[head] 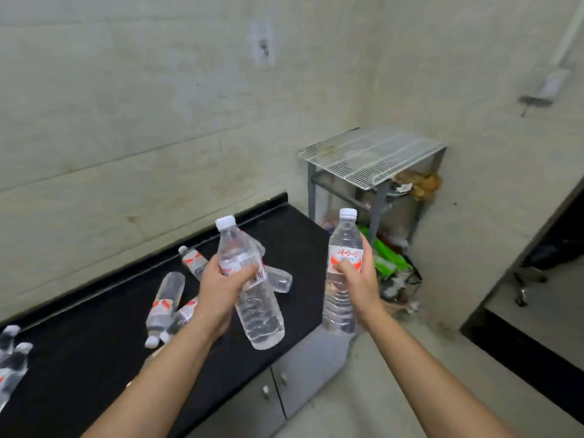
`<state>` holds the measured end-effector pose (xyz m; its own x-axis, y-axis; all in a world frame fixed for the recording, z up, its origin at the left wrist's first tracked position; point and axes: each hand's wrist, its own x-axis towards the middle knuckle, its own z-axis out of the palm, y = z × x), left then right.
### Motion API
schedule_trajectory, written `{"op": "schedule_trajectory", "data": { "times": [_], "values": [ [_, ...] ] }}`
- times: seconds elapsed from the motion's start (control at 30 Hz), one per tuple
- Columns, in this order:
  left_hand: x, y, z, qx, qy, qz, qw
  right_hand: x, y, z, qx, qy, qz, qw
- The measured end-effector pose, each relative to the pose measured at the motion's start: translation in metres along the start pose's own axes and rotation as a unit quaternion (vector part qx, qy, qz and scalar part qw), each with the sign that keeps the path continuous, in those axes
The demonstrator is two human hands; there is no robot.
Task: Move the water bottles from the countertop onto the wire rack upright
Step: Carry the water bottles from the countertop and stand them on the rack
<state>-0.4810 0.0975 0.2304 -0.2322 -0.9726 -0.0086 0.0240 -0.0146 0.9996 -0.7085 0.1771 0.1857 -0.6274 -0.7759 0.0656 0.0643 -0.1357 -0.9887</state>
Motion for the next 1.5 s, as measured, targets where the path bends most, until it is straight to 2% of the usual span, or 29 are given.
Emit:
{"op": "schedule_trajectory", "data": {
  "times": [0.13, 0.33, 0.57, 0.7, 0.77, 0.9, 1.1, 1.33, 1.5],
  "values": [
    [0.032, -0.005, 0.075, -0.018, -0.052, -0.001, 0.998, 0.035, 0.004, -0.061, 0.022, 0.071, 0.018, 0.997],
    [0.096, -0.027, 0.191, 0.003, -0.126, 0.026, 0.992, 0.114, 0.005, -0.148, -0.03, 0.137, 0.025, 0.99],
    [0.203, 0.007, 0.327, -0.03, -0.08, 0.07, 0.994, 0.27, -0.036, -0.212, -0.119, 0.169, 0.004, 0.978],
    [0.27, 0.051, 0.38, -0.097, -0.051, 0.083, 0.991, 0.347, -0.072, -0.228, -0.129, 0.165, -0.05, 0.976],
    [0.304, 0.065, 0.401, -0.086, -0.051, 0.102, 0.99, 0.379, -0.081, -0.234, -0.133, 0.16, -0.08, 0.975],
    [0.367, 0.068, 0.443, -0.003, -0.009, 0.13, 0.991, 0.456, -0.089, -0.246, -0.17, 0.114, -0.116, 0.972],
    [0.448, 0.056, 0.509, 0.039, 0.083, 0.112, 0.989, 0.586, -0.084, -0.264, -0.166, 0.023, -0.173, 0.971],
    [0.517, 0.054, 0.58, 0.173, 0.205, 0.091, 0.959, 0.715, -0.079, -0.265, -0.177, -0.098, -0.164, 0.966],
    [0.537, 0.045, 0.602, 0.203, 0.203, 0.063, 0.956, 0.769, -0.051, -0.265, -0.213, -0.199, -0.128, 0.948]
  ]
}}
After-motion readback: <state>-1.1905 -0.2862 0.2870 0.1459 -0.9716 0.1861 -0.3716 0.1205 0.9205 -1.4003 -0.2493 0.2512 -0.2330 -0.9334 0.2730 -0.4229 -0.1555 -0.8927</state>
